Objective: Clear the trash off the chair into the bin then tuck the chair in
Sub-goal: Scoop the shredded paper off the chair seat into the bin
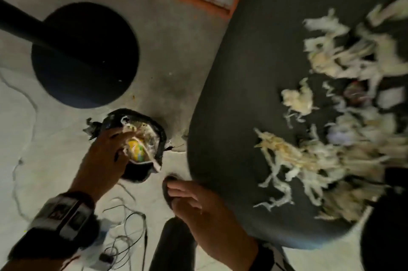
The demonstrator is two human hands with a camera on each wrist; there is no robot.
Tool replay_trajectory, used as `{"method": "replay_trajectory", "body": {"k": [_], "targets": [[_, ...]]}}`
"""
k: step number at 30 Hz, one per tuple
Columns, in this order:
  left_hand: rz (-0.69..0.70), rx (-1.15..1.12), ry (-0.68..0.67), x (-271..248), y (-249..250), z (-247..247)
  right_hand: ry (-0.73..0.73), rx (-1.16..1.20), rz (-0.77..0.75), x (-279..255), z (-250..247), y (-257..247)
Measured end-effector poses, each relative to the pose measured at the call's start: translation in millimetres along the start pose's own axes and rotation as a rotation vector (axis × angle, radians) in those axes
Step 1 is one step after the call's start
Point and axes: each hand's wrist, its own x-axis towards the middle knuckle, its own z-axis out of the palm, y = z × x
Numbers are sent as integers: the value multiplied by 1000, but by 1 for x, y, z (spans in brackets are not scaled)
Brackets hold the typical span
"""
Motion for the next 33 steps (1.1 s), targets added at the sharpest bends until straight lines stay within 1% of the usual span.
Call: {"method": "replay_trajectory", "body": {"k": [2,4,5,6,7,9,11,13,15,17,18,20,21,23,25,29,31,33], "targets": [[-20,-180,46,-18,52,-21,99,26,-61,-31,-39,-30],[-6,-281,25,-26,115,-37,234,47,-117,-60,-85,-64],[45,-308,-6,-24,152,-42,321,71,-154,-75,-113,-82],[113,-332,-34,-21,175,-42,393,107,-191,-81,-134,-94],[200,-343,-46,-13,205,-43,477,124,-229,-90,-161,-107],[374,-301,-35,16,258,-40,657,54,-262,-94,-215,-128],[470,-197,-66,51,310,-33,814,-70,-302,-83,-269,-140],[503,-96,-132,88,365,-25,897,-276,-320,-59,-318,-149],[491,-3,-189,122,411,-15,883,-569,-282,-29,-362,-157],[502,149,-203,153,445,-5,814,-818,-243,0,-396,-163],[496,228,-219,165,456,1,774,-905,-218,12,-409,-162],[468,349,-230,179,468,16,710,-982,-164,28,-424,-151],[464,390,-220,178,468,24,711,-987,-167,31,-427,-142],[496,445,-186,164,461,39,759,-958,-207,28,-421,-124],[530,455,-184,142,448,51,773,-907,-199,18,-406,-105],[541,442,-236,97,423,63,722,-800,-87,-12,-363,-68],[538,408,-264,83,415,64,696,-758,-41,-23,-346,-53],[538,340,-265,76,409,62,683,-741,1,-30,-334,-42]]}}
